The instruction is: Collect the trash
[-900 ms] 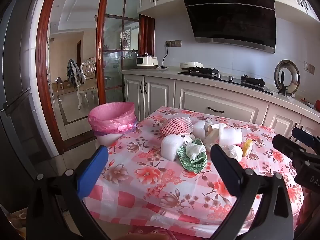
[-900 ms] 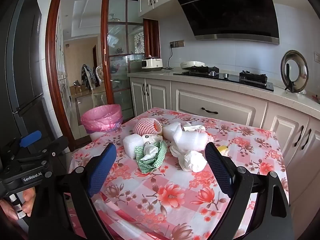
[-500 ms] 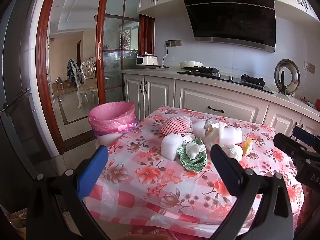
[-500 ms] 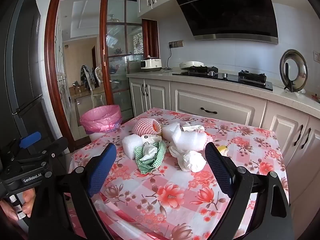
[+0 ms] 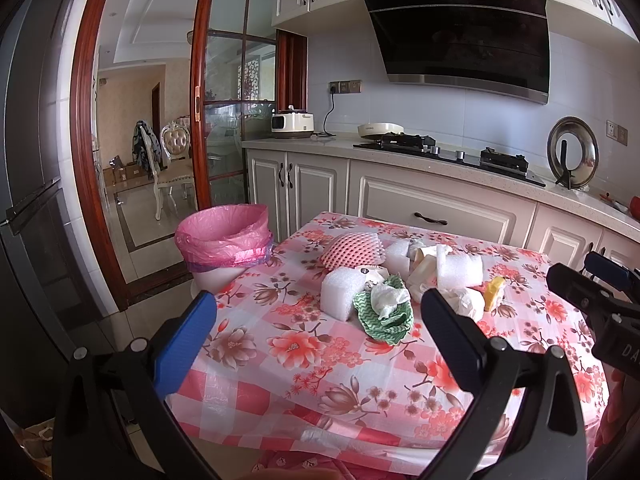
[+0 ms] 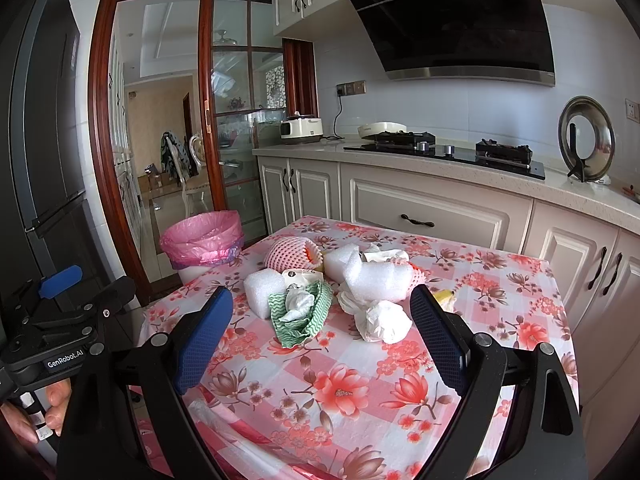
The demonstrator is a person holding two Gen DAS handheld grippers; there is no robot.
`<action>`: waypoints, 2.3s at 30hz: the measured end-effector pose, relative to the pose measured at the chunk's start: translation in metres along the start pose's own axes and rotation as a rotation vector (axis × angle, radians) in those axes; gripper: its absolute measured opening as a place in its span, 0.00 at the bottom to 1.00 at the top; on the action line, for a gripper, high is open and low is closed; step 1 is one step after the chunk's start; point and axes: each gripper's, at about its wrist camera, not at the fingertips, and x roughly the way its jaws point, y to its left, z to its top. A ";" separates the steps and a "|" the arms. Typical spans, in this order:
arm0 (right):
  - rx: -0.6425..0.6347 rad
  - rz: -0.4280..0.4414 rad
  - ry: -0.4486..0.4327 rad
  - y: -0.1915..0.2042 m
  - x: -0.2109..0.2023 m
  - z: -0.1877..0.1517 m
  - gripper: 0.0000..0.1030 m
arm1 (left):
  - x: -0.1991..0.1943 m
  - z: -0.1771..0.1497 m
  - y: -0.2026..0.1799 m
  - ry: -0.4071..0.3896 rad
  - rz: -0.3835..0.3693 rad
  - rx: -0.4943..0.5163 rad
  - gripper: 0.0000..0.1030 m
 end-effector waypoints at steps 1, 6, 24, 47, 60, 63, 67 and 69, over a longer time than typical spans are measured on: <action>0.000 0.000 0.000 0.000 0.000 0.000 0.83 | 0.000 0.000 0.000 0.000 0.001 0.000 0.96; 0.002 0.001 -0.001 0.000 0.000 0.000 0.83 | 0.000 0.000 0.000 0.000 0.001 0.000 0.96; 0.006 0.004 0.000 -0.001 -0.001 0.000 0.83 | 0.000 0.000 0.000 -0.001 0.002 0.002 0.96; 0.011 0.006 0.000 -0.002 -0.002 0.001 0.83 | -0.001 -0.002 -0.001 -0.005 0.003 0.003 0.96; 0.012 0.006 -0.001 -0.001 -0.001 0.000 0.83 | -0.001 -0.004 -0.003 -0.006 0.003 0.003 0.96; 0.014 0.007 -0.002 -0.002 -0.001 0.000 0.83 | -0.001 -0.005 -0.004 -0.007 0.002 0.003 0.96; 0.015 0.008 -0.002 -0.002 -0.002 0.001 0.83 | 0.000 -0.005 -0.005 -0.008 0.003 0.002 0.96; 0.014 0.007 -0.002 -0.003 -0.002 0.001 0.83 | 0.000 -0.003 -0.004 -0.006 0.003 0.004 0.96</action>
